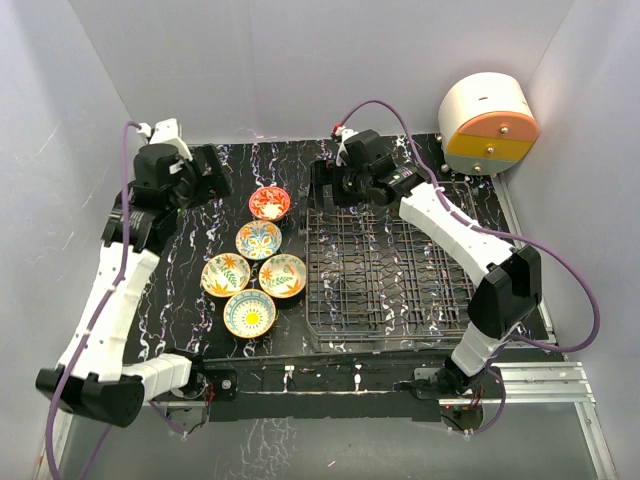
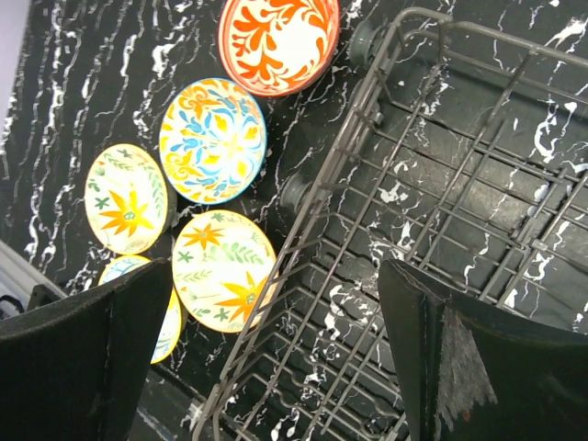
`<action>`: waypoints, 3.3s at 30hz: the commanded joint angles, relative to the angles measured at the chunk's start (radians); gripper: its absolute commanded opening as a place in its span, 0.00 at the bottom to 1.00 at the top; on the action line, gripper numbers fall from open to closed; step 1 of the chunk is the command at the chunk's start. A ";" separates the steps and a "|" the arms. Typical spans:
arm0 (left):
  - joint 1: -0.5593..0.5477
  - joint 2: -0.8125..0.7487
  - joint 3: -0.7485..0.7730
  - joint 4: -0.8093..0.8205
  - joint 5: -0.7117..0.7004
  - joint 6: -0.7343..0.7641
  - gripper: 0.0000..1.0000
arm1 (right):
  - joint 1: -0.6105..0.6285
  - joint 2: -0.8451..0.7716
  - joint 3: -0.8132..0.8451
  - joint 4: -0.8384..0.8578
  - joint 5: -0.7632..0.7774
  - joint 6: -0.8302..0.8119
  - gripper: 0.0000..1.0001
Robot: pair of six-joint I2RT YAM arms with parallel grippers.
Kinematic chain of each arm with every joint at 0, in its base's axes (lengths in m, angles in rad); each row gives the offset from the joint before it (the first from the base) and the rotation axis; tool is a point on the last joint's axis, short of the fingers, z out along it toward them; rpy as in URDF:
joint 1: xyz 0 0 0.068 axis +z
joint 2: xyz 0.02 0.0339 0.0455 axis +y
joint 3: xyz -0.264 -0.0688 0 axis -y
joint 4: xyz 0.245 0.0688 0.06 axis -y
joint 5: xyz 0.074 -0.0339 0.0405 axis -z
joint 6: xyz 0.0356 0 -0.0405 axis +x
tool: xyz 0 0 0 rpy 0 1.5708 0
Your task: Load the bowls into the dish rack
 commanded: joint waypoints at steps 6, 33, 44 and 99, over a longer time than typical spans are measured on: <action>-0.005 -0.108 0.119 -0.195 -0.095 -0.018 0.97 | 0.011 -0.117 -0.088 0.190 -0.262 0.103 0.99; -0.005 -0.224 0.397 -0.480 -0.276 -0.129 0.97 | 0.465 0.361 0.270 -0.133 0.292 0.283 0.58; -0.005 -0.296 0.381 -0.532 -0.158 -0.171 0.97 | 0.486 0.516 0.365 -0.218 0.438 0.371 0.54; -0.006 -0.288 0.388 -0.533 -0.108 -0.132 0.97 | 0.517 0.267 0.376 -0.151 0.495 0.298 0.08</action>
